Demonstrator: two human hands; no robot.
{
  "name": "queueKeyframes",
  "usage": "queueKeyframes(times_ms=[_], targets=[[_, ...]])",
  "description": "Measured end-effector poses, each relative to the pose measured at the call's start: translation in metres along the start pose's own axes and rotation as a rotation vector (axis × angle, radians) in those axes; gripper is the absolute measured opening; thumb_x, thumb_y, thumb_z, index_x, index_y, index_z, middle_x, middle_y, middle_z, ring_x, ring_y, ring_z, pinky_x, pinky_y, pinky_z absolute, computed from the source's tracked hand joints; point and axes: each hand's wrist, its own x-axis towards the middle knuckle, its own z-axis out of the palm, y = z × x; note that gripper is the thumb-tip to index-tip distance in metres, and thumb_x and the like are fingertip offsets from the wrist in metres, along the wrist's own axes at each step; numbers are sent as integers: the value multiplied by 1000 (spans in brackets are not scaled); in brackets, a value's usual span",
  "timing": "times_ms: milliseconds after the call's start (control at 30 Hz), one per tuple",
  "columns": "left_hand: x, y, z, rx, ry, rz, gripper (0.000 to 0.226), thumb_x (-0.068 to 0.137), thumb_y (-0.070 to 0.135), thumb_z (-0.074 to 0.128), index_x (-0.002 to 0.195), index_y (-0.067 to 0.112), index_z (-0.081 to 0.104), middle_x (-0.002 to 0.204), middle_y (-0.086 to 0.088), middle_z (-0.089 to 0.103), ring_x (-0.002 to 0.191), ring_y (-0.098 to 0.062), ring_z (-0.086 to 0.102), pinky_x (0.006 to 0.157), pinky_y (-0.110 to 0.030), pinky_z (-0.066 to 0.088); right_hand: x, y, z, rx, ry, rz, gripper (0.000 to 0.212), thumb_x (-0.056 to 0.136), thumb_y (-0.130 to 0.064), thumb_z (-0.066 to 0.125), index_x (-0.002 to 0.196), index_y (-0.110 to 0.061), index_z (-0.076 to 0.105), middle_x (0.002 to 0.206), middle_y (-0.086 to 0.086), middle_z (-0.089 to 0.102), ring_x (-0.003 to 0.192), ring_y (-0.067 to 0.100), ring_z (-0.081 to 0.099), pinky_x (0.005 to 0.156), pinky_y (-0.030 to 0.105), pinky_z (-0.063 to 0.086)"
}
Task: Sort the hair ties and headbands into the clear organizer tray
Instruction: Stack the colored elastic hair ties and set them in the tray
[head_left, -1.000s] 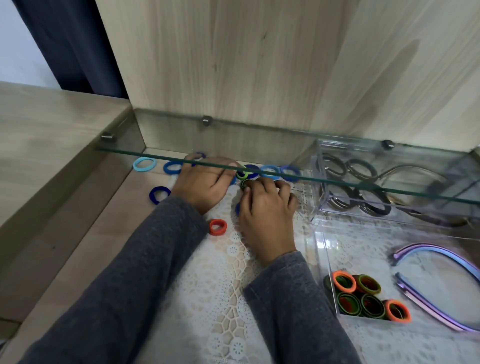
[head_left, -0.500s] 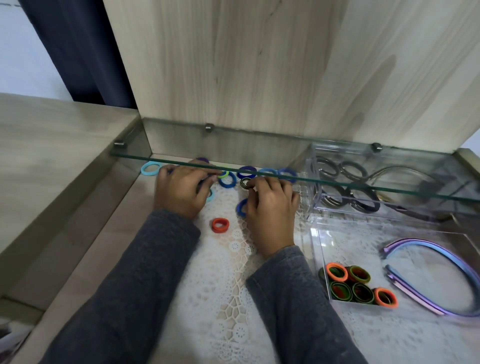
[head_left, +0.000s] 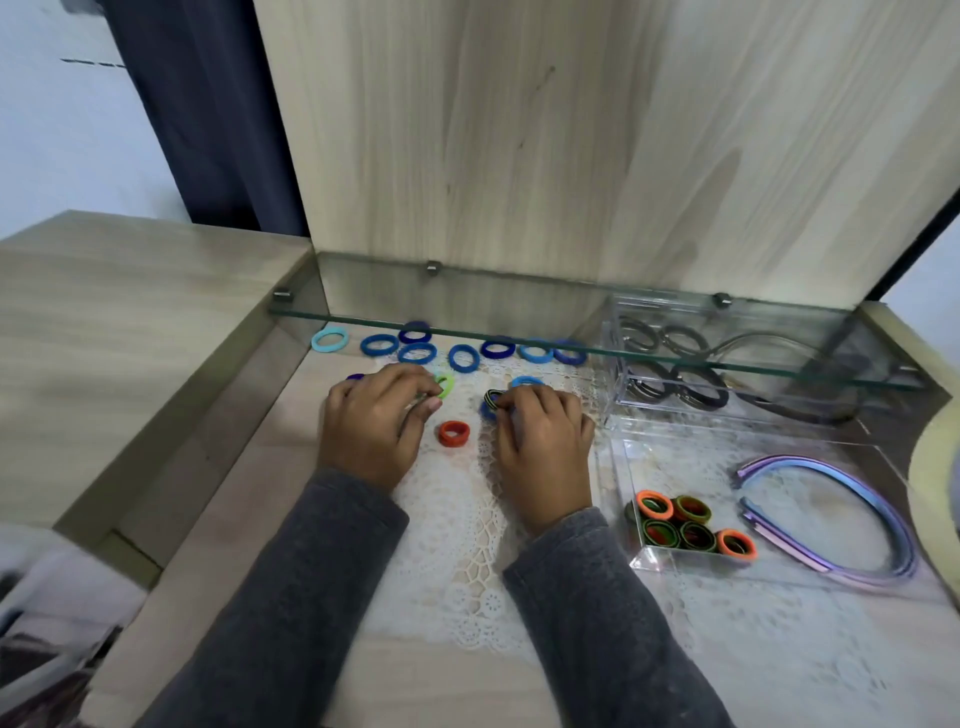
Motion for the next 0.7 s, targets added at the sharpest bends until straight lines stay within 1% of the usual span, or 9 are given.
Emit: queueKeyframes(times_ms=[100, 200, 300, 433, 600, 700], targets=[[-8, 7, -5, 17, -19, 65, 17, 90, 28, 57, 98, 23, 70, 109, 11, 69, 101, -10, 63, 86, -36, 37, -5, 0, -3, -13, -18, 2, 10, 85, -21, 59, 95, -19, 63, 101, -1, 64, 95, 24, 49, 76, 35, 29], [-14, 14, -9, 50, -62, 85, 16, 89, 28, 58, 100, 25, 70, 108, 13, 69, 100, -9, 62, 87, -38, 36, -7, -1, -5, 4, -28, 16, 10, 86, -19, 59, 94, -18, 63, 100, 0, 63, 96, 25, 49, 77, 36, 29], [-18, 18, -11, 94, -88, 84, 19, 89, 32, 56, 99, 25, 70, 106, 11, 69, 100, -12, 63, 88, -38, 35, -8, -2, -8, 4, -43, 17, 11, 87, -19, 58, 96, -16, 63, 102, 2, 63, 98, 26, 49, 79, 37, 30], [-18, 22, -13, 154, -164, 49, 31, 87, 39, 45, 102, 26, 69, 106, 10, 69, 99, -15, 63, 90, -38, 33, -9, -5, -13, -30, -147, -2, 17, 94, -22, 51, 107, -16, 61, 114, 2, 60, 109, 24, 45, 91, 40, 32], [-19, 24, -13, 173, -189, 60, 18, 82, 31, 56, 96, 30, 67, 101, 14, 67, 99, -14, 61, 91, -39, 32, -8, -7, -17, -42, -181, -5, 20, 96, -24, 49, 110, -16, 59, 117, 2, 58, 111, 23, 43, 94, 40, 31], [-18, 25, -14, 196, -195, 63, 18, 81, 32, 54, 94, 31, 66, 99, 15, 66, 99, -13, 61, 90, -40, 32, -8, -8, -18, -50, -187, -13, 20, 95, -24, 49, 111, -16, 59, 117, 2, 59, 111, 23, 44, 94, 40, 32]])
